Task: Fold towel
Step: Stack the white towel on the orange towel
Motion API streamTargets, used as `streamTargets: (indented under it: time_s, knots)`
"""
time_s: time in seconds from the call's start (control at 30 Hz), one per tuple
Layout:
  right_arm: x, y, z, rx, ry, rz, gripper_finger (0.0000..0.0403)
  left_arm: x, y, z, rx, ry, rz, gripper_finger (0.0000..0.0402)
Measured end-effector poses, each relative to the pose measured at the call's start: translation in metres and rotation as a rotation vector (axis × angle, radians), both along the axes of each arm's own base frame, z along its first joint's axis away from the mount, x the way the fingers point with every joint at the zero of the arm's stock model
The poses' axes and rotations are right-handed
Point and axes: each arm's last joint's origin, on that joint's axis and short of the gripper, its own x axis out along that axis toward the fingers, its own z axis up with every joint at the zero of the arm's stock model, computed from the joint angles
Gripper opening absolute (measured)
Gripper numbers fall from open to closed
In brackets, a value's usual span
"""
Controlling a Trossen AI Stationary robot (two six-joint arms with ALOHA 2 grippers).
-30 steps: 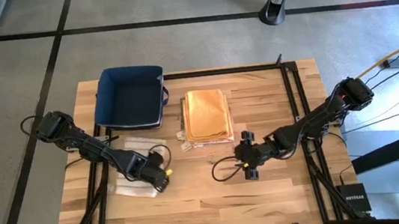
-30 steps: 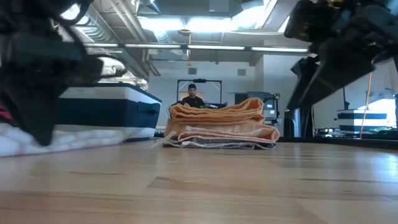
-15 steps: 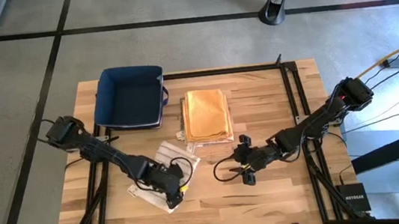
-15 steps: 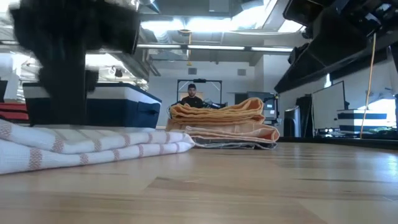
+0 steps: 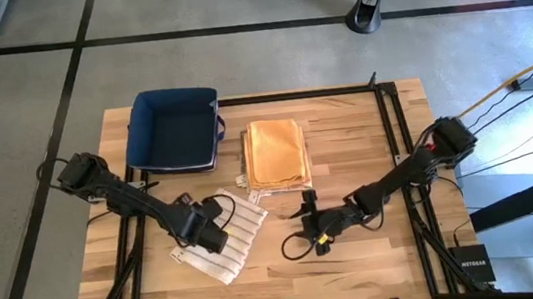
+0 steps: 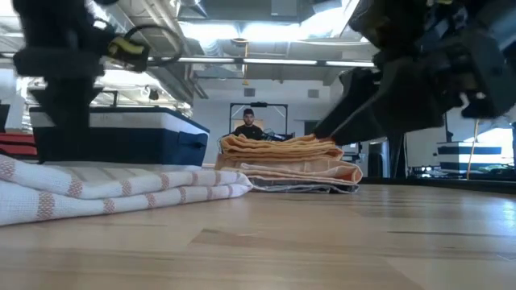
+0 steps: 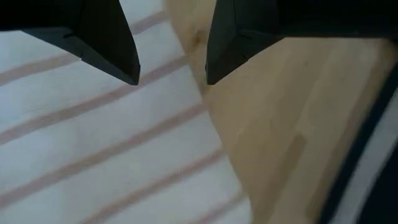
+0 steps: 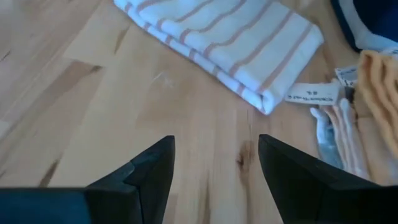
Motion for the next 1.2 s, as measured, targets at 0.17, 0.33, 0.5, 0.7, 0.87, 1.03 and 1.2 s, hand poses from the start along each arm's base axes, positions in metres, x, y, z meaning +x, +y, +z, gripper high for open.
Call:
streamTargets:
  time_s: [0.17, 0.33, 0.5, 0.7, 0.87, 1.03, 1.2]
  knots:
    - [0.004, 0.002, -0.013, -0.022, 0.042, 0.006, 0.0234, -0.002, -0.003, -0.025, -0.150, -0.049, 0.012, 0.0178]
    - [0.003, 0.002, -0.015, 0.012, 0.070, -0.007, 0.0234, 0.018, -0.023, -0.031, -0.423, -0.248, 0.000, 0.0178]
    - [0.007, 0.005, -0.010, 0.047, 0.059, 0.004, 0.0234, 0.037, -0.037, -0.016, -0.605, -0.418, -0.108, 0.0178]
    - [0.015, 0.010, 0.001, 0.092, 0.015, 0.025, 0.0234, 0.041, -0.036, 0.019, -0.486, -0.371, -0.223, 0.0178]
    - [0.027, 0.013, -0.005, 0.201, -0.110, -0.113, 0.0234, 0.051, -0.012, 0.021, -0.176, -0.438, -0.234, 0.0178]
    - [0.025, 0.012, -0.033, 0.208, 0.008, -0.171, 0.0234, 0.060, 0.014, -0.003, -0.100, -0.346, -0.266, 0.0178]
    - [0.024, 0.011, -0.039, 0.188, 0.046, -0.161, 0.0234, 0.067, 0.032, -0.021, -0.087, -0.280, -0.342, 0.0178]
